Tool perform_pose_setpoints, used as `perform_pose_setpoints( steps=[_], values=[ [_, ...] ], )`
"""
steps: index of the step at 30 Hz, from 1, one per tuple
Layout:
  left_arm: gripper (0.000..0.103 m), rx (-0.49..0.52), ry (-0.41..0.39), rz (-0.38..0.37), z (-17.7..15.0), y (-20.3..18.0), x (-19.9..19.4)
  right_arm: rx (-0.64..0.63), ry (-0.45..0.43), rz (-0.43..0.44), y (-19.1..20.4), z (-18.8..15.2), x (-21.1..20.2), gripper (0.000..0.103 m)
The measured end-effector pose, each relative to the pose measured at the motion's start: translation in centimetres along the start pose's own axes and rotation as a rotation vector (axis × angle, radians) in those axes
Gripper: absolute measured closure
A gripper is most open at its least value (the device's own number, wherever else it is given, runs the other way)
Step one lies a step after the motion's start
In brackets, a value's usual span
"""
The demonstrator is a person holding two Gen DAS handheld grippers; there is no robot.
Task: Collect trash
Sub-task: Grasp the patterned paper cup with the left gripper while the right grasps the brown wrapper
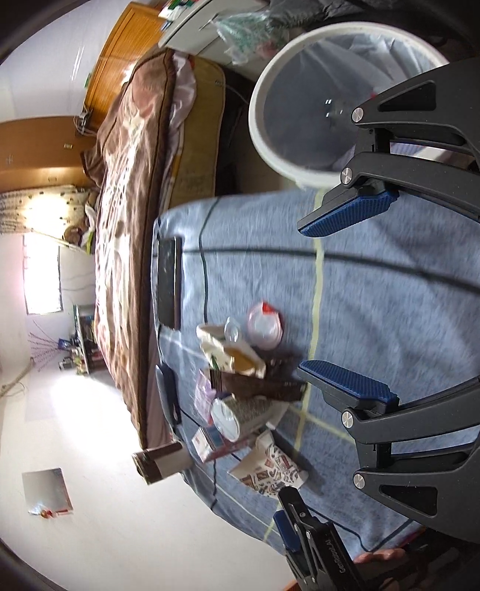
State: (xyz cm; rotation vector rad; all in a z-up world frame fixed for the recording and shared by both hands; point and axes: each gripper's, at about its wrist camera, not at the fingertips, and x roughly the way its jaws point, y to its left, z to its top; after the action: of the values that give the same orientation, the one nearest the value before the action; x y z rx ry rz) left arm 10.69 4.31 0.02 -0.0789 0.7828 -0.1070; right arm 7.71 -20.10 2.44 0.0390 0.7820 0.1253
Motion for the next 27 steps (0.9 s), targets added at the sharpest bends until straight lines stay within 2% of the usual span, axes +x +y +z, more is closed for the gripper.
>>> perform_pose_setpoints(
  steps=[6, 13, 15, 17, 21, 27],
  values=[
    [0.036, -0.020, 0.043, 0.009, 0.0, 1.8, 1.8, -0.016, 0.012, 0.054, 2.1, 0.6, 1.5, 0.032],
    [0.036, -0.027, 0.064, -0.029, 0.0, 2.6, 3.0, -0.021, 0.039, 0.101, 3.8, 1.3, 3.2, 0.032],
    [0.036, -0.022, 0.062, -0.037, 0.2, 2.6, 3.2, -0.026, 0.038, 0.104, 4.2, 1.4, 3.5, 0.035],
    [0.036, -0.015, 0.069, -0.050, 0.4, 2.5, 3.6, -0.022, 0.045, 0.111, 4.5, 1.6, 3.9, 0.042],
    [0.036, -0.026, 0.079, -0.076, 0.9, 2.6, 4.2, -0.017, 0.060, 0.125, 4.9, 1.7, 4.7, 0.045],
    [0.036, -0.038, 0.081, -0.093, 1.1, 2.9, 4.6, -0.019, 0.077, 0.120, 5.4, 2.0, 5.6, 0.056]
  ],
)
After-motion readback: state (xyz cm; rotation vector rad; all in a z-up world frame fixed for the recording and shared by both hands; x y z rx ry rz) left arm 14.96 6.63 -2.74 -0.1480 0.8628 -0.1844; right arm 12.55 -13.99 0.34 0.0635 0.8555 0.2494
